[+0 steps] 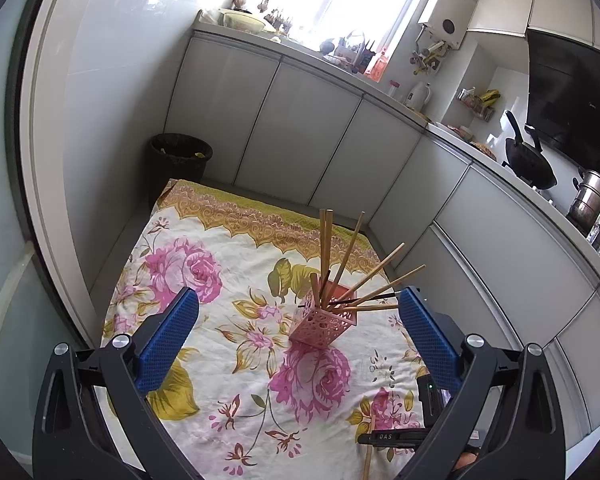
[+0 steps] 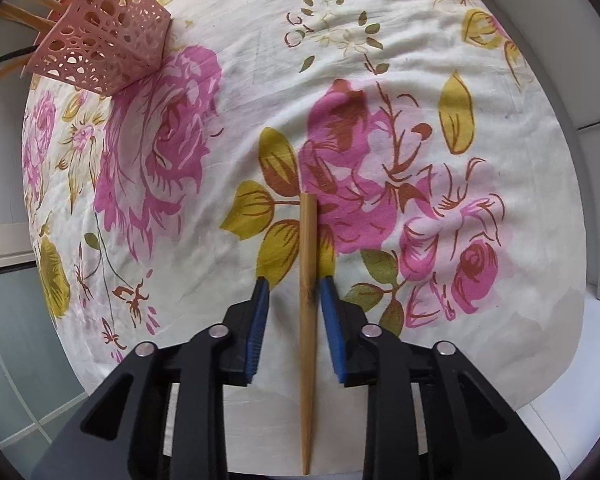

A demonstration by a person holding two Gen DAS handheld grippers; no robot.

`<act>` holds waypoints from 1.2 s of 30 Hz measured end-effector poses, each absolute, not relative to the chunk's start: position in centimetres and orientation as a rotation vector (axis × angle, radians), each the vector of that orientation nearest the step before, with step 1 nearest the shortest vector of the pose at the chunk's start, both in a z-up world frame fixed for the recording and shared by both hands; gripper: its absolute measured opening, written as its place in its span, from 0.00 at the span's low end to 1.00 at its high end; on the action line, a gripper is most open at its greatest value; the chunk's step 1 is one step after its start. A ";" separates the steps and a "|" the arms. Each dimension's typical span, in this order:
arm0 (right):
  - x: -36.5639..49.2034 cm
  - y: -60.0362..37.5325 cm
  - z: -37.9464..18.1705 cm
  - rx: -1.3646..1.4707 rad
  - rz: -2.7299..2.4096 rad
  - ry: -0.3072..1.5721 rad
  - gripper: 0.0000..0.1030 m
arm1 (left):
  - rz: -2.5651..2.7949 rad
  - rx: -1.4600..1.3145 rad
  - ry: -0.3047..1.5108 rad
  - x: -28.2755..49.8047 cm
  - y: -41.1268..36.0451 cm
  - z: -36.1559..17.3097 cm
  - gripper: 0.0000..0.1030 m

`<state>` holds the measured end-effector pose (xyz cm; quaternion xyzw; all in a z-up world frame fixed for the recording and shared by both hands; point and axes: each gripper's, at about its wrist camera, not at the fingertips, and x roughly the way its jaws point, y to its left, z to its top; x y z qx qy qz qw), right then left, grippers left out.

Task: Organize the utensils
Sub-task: 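Lower the right gripper and close it on the chopstick lying on the cloth, then lift the chopstick upright over the pink cup with the right gripper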

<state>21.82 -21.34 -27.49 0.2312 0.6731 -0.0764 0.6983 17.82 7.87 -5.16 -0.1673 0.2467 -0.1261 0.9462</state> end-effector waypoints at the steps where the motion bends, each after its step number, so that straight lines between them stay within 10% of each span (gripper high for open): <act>1: 22.2 -21.0 -27.5 0.497 -0.187 1.505 0.28 | -0.256 -0.341 0.505 17.8 7.9 -5.2 0.93; 3: 23.5 -19.1 -27.2 0.403 -0.235 1.491 0.08 | -0.256 -0.340 0.507 17.9 8.1 -5.2 0.93; 21: 14.0 -15.9 -0.2 0.340 -0.094 0.176 0.08 | -0.237 -0.358 0.474 17.6 9.0 -5.4 0.93; 36: 22.4 -17.8 -1.7 0.309 -0.145 0.175 0.08 | -0.193 -0.360 0.499 19.3 11.0 -6.5 0.93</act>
